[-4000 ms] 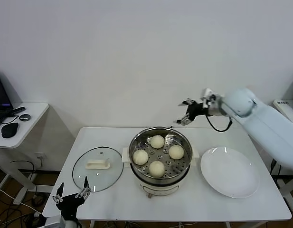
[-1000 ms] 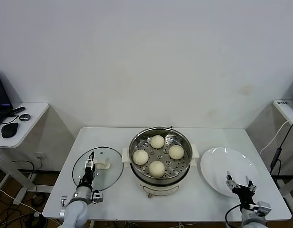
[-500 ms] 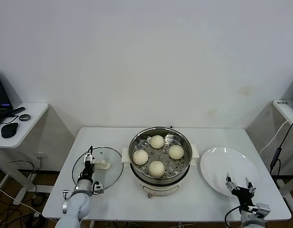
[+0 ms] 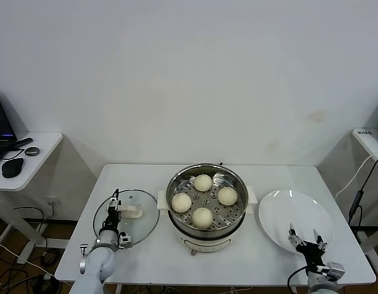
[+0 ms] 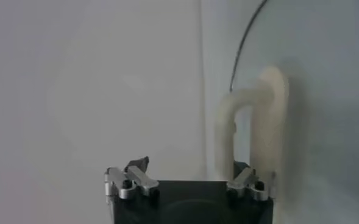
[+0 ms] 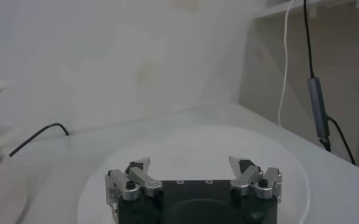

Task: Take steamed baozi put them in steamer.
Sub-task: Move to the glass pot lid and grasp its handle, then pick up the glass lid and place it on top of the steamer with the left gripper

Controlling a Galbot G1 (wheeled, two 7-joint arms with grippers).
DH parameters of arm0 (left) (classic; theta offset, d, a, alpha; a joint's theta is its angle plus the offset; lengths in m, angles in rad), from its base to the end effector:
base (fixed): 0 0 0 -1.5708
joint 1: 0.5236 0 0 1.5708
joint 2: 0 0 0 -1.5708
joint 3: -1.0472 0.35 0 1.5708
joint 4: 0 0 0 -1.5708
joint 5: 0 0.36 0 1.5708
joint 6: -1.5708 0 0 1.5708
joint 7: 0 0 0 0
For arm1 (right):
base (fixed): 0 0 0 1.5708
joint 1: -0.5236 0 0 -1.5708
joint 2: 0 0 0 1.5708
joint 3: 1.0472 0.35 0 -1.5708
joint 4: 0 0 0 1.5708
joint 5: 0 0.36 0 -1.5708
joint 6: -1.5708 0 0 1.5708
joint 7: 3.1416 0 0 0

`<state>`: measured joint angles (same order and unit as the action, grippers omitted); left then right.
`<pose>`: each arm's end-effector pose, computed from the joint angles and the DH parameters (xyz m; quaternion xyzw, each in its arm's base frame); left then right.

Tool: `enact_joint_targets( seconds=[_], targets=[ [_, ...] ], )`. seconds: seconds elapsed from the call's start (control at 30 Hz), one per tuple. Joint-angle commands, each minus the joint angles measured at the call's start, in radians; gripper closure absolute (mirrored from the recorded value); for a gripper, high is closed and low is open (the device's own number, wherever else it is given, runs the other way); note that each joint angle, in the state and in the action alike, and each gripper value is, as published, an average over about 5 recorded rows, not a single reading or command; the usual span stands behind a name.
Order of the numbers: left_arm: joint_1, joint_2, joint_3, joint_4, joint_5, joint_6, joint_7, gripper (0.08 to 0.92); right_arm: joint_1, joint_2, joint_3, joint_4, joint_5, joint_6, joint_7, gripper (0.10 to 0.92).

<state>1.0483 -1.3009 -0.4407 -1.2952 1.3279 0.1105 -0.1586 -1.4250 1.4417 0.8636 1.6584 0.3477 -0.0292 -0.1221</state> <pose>0.3447 0.0918 -0.4398 -0.0115 -0.6828 -0.7263 0.0786 0.2034 -0.1596 -0.4040 -0.1092 -0.9844 -0.0789 0.1132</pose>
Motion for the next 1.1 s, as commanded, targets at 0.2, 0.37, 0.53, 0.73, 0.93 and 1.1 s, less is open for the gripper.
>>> enact_joint_targets(
  seconds=[0.2, 0.37, 0.53, 0.73, 0.93, 1.1],
  targets=[
    [0.021, -0.01, -0.02, -0.05, -0.033, 0.058, 0.007, 0.519, 0.004, -0.003, -0.013, -0.002, 0.018, -0.003, 0.003, 0.203],
    [0.065, -0.026, -0.035, -0.179, -0.088, 0.21, 0.074, 0.675, 0.008, -0.004, -0.022, 0.002, 0.02, -0.006, 0.005, 0.203],
    [0.117, -0.029, -0.046, -0.317, -0.105, 0.325, 0.125, 0.801, 0.012, -0.006, -0.034, 0.003, 0.021, -0.005, 0.006, 0.203],
    [0.166, -0.017, -0.025, -0.538, -0.042, 0.514, 0.242, 0.819, 0.023, -0.016, -0.05, 0.002, 0.027, -0.007, 0.007, 0.203],
    [0.158, -0.083, -0.03, -0.631, 0.201, 0.582, 0.407, 0.819, 0.037, -0.035, -0.066, -0.007, 0.031, -0.009, 0.007, 0.203],
    [0.191, -0.109, -0.02, -0.731, 0.257, 0.583, 0.449, 0.819, 0.056, -0.037, -0.084, -0.012, 0.031, -0.013, 0.007, 0.203]
  ],
)
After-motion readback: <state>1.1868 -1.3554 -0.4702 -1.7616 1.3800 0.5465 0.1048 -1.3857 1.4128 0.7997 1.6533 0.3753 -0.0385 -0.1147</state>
